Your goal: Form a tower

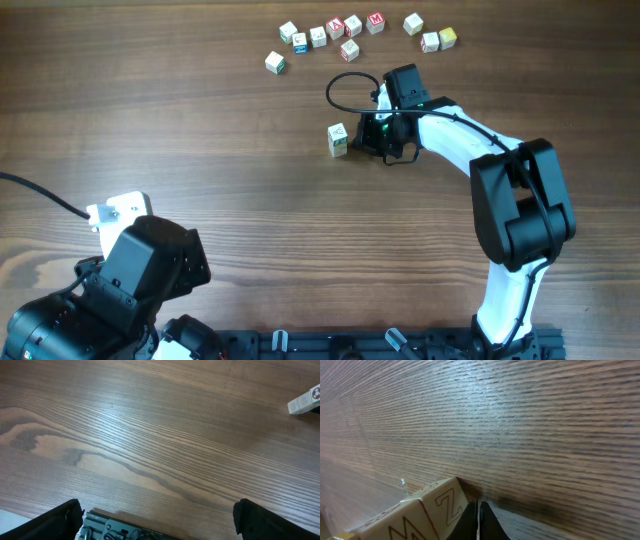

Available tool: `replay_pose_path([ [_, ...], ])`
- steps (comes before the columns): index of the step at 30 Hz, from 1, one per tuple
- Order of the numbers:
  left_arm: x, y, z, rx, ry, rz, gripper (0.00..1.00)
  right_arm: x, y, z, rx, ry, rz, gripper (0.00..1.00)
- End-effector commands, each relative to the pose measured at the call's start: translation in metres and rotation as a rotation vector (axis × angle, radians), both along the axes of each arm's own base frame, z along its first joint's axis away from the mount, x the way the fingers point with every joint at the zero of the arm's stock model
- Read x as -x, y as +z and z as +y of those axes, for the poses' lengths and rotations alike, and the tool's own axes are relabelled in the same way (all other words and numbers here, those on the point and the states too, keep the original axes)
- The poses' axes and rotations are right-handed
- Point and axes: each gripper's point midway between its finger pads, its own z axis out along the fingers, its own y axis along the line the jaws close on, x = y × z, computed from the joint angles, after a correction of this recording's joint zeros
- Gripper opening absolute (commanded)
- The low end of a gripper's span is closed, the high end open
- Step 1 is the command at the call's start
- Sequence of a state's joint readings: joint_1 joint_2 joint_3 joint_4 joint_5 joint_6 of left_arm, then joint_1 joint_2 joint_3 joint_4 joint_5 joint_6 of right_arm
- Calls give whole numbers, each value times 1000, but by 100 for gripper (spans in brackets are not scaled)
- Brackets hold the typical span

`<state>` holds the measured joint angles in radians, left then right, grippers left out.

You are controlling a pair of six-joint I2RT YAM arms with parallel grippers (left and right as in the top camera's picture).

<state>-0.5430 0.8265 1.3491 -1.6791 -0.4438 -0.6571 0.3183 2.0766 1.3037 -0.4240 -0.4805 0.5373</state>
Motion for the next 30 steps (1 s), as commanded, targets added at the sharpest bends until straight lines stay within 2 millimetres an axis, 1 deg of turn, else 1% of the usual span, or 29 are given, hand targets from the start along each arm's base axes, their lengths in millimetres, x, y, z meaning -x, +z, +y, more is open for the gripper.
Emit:
replay_pose_path([
  [1,0,0,1,5,13,-4,100,4,-3,3,-22,22,12,4],
  [9,0,0,1,5,13,-4,100,5,-2,14,-25,55,-14,4],
  [21,0,0,1,5,13,-4,100,8,-3,13,-23,55,-1,4],
  [27,0,0,1,5,13,-4,100,12,-2,20,-28,74,-1,4],
  [30,0,0,1,5,13,-4,100,12,-2,20,-28,77,-3,4],
])
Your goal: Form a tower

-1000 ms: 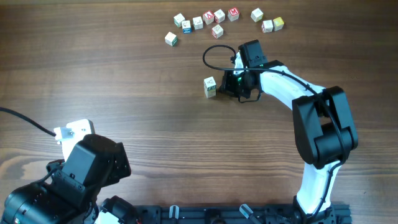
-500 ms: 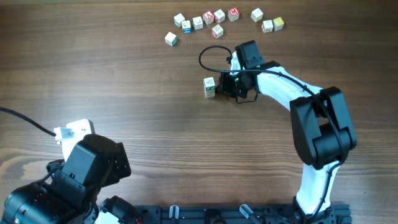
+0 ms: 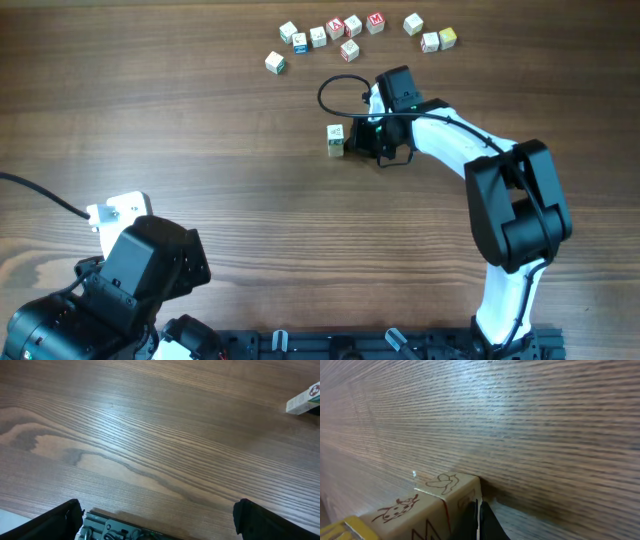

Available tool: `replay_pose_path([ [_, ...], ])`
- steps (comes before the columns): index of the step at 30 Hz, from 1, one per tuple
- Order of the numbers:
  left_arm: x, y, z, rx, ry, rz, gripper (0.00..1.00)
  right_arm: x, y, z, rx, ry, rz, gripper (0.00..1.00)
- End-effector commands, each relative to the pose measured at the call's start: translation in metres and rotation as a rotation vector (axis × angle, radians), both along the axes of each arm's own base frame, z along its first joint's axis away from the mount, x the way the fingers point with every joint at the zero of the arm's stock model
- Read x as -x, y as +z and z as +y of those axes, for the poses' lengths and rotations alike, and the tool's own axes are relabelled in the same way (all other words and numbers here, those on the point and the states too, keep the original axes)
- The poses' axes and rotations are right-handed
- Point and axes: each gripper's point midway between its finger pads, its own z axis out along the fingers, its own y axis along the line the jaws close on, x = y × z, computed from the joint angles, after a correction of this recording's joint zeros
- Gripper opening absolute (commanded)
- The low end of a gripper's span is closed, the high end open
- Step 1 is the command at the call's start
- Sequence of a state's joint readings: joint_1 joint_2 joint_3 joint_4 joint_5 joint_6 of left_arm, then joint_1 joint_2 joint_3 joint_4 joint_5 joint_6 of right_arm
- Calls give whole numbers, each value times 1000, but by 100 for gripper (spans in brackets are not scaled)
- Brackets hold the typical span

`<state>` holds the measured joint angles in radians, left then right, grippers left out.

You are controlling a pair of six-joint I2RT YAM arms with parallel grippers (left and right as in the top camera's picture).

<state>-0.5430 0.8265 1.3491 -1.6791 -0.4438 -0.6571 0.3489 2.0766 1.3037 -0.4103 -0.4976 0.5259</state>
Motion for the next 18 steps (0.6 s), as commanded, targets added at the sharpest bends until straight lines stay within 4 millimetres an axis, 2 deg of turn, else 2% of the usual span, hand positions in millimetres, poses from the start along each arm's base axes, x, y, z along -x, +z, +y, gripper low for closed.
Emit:
replay_pose_path([
  [1,0,0,1,5,13,-4,100,7,-5,5,-9,31,12,4],
  [11,0,0,1,5,13,-4,100,5,-7,1,13,19,7,4],
  [14,0,0,1,5,13,-4,100,0,-10,-7,51,-23,4,4],
  [18,0,0,1,5,13,-4,100,-16,9,-35,124,-104,-39,4],
])
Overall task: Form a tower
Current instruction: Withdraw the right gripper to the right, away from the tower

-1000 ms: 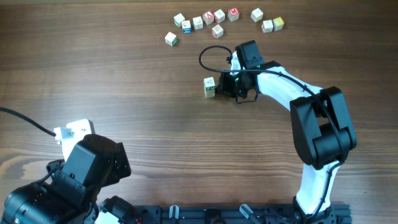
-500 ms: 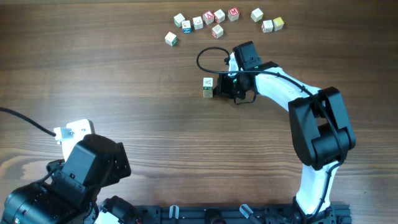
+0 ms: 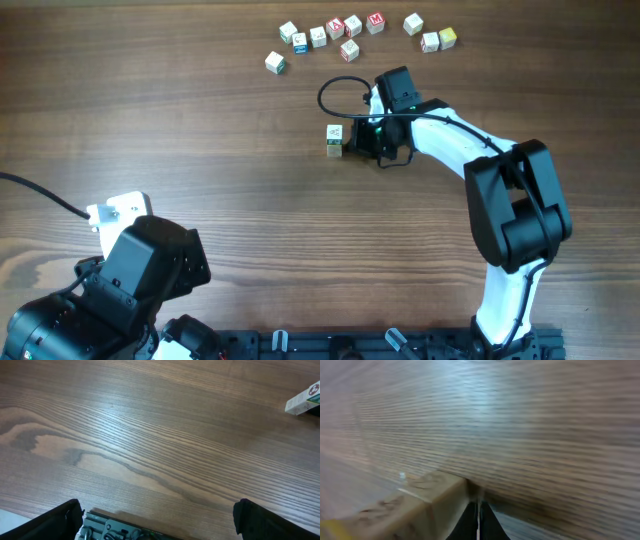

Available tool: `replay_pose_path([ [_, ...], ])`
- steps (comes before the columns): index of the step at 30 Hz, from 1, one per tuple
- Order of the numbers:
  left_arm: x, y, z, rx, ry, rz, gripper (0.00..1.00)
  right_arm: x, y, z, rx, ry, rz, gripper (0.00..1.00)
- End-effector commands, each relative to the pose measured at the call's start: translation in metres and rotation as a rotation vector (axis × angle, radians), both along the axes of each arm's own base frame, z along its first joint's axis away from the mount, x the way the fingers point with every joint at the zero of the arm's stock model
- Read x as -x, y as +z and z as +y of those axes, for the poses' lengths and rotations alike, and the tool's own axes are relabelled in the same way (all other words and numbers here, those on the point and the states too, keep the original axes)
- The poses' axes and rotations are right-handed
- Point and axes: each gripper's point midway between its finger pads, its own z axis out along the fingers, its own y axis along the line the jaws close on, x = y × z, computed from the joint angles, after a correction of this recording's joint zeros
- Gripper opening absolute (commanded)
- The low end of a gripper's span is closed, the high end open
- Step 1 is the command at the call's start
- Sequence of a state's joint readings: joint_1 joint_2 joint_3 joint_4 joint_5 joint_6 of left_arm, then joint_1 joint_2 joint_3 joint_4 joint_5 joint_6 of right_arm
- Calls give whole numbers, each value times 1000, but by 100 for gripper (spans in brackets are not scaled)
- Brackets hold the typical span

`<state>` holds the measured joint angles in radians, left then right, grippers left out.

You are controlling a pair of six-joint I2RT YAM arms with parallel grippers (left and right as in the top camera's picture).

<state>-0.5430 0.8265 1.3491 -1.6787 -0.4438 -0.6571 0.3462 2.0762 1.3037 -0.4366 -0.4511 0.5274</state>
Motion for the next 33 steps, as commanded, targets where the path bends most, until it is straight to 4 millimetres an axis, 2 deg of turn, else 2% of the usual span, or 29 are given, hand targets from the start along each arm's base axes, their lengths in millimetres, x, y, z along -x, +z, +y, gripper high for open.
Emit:
replay_pose_path([
  [1,0,0,1,5,13,-4,100,-20,22,-35,109,-111,-70,4],
  [3,0,0,1,5,13,-4,100,-24,48,-58,209,-165,-136,6],
  [4,0,0,1,5,13,-4,100,-24,61,-70,263,-193,-165,11],
  [5,0,0,1,5,13,-4,100,-22,78,-83,320,-222,-200,23],
  [6,0,0,1,5,13,-4,100,-18,96,-94,363,-248,-229,36],
  [7,0,0,1,5,13,-4,100,-14,110,-101,385,-265,-252,55],
  [8,0,0,1,5,13,-4,100,-6,137,-114,418,-294,-297,88],
  [9,0,0,1,5,13,-4,100,-2,147,-118,428,-304,-312,100],
  [13,0,0,1,5,13,-4,100,24,196,-132,425,-335,-385,100],
  [16,0,0,1,5,13,-4,100,40,214,-135,428,-295,-411,100],
  [18,0,0,1,5,13,-4,100,41,230,-146,492,-263,-491,100],
  [21,0,0,1,5,13,-4,100,50,279,-158,564,-180,-693,100],
  [22,0,0,1,5,13,-4,100,63,301,-166,588,-170,-761,100],
  [23,0,0,1,5,13,-4,100,77,315,-173,592,-188,-794,100],
  [28,0,0,1,5,13,-4,100,136,373,-205,626,-270,-986,100],
  [30,0,0,1,5,13,-4,100,149,383,-209,653,-237,-1054,100],
  [33,0,0,1,5,13,-4,100,158,377,-215,658,-249,-1140,100],
])
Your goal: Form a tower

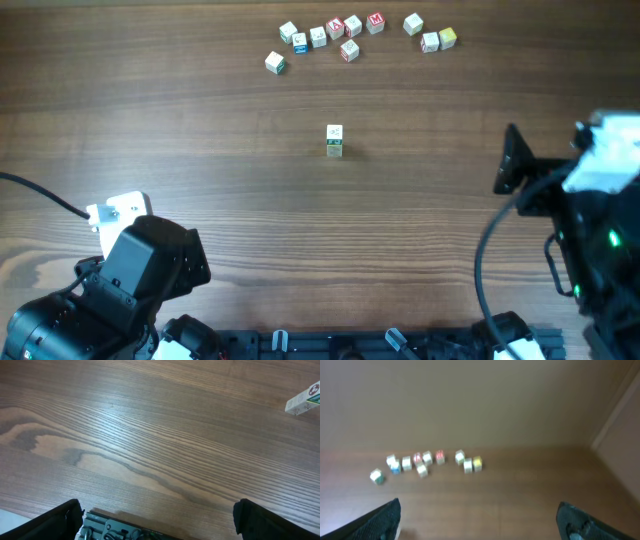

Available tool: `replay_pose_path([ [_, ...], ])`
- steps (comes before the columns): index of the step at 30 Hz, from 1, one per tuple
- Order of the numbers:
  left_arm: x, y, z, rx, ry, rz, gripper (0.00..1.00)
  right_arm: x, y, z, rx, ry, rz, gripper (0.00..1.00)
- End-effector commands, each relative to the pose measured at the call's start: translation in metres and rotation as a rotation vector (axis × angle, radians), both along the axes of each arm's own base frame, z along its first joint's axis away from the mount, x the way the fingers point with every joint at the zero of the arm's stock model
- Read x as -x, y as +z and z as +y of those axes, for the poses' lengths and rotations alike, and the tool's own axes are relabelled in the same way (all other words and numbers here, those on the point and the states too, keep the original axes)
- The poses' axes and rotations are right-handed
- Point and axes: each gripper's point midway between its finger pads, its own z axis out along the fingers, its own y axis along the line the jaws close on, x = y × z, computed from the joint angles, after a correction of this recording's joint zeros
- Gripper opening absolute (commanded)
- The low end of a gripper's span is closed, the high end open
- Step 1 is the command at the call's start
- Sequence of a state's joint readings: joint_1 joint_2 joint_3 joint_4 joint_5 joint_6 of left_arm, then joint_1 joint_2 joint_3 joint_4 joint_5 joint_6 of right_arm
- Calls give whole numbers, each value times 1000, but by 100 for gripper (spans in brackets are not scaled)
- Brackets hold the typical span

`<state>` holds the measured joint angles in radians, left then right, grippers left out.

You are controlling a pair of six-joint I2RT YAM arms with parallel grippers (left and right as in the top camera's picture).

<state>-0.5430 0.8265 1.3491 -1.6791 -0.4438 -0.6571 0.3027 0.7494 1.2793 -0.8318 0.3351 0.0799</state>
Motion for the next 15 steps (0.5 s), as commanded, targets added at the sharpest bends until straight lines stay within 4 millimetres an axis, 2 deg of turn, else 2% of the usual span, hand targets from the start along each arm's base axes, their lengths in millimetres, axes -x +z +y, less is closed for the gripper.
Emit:
replay_pose_path([
  [1,0,0,1,5,13,-4,100,4,-28,-8,80,7,-42,100],
  [5,0,0,1,5,13,-4,100,8,-67,-3,16,81,-163,100],
  [10,0,0,1,5,13,-4,100,21,-90,3,-42,134,-421,100],
  [15,0,0,1,5,13,-4,100,8,-152,7,-167,147,-435,100],
])
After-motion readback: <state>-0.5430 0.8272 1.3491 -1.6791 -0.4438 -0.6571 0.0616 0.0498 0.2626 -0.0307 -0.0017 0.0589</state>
